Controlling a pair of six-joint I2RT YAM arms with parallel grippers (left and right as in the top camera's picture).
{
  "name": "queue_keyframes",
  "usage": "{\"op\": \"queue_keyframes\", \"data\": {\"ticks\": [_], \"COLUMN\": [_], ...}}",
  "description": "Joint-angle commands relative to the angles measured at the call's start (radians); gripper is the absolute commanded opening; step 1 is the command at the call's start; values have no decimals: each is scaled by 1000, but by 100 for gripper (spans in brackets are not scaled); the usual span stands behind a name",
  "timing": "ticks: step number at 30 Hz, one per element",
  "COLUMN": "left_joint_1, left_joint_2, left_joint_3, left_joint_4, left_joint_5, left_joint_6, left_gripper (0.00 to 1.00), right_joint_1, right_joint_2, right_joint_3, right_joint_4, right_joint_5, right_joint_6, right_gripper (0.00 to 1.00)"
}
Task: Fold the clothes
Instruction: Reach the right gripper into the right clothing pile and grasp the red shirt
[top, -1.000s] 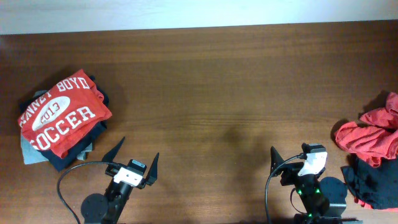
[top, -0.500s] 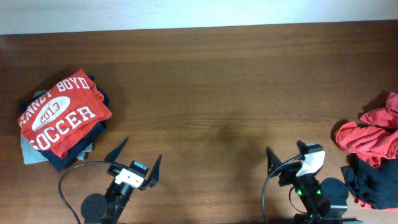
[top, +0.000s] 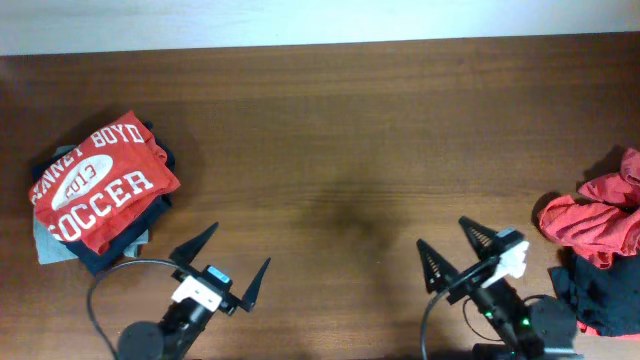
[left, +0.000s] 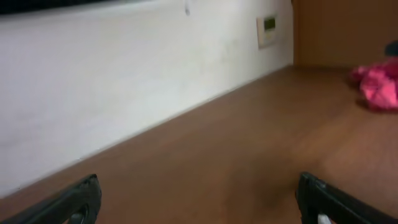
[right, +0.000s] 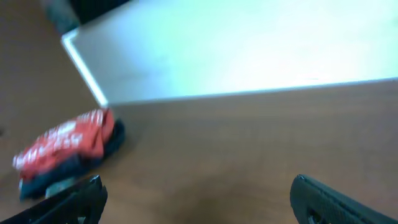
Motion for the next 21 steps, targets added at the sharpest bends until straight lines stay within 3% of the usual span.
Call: {"op": "queue_keyframes", "data": {"ticks": [1, 6, 11, 16, 21], "left_joint_1": [-5, -5, -5, -5, -5], "left_joint_2": [78, 322, 692, 1002, 1196], "left_joint_3": [183, 385, 660, 949, 1066], "left_joint_4": [-66, -129, -308, -587, -666], "left_joint_5": [-114, -193, -192, -193, -188], "left_joint_6": [-50, -47, -20, 52, 51], "left_gripper": [99, 99, 99, 99, 99], "right_joint_1": [-6, -7, -12, -56, -65], "right_joint_2": [86, 354, 756, 1064, 1278], "right_joint_3": [148, 341, 655, 956, 1112], "right_joint_4": [-7, -106, -372, -575, -757], "right_joint_5": [150, 236, 423, 415, 352], "right_joint_6": [71, 9, -53, -117, -116], "right_gripper": [99, 99, 99, 99, 99]}}
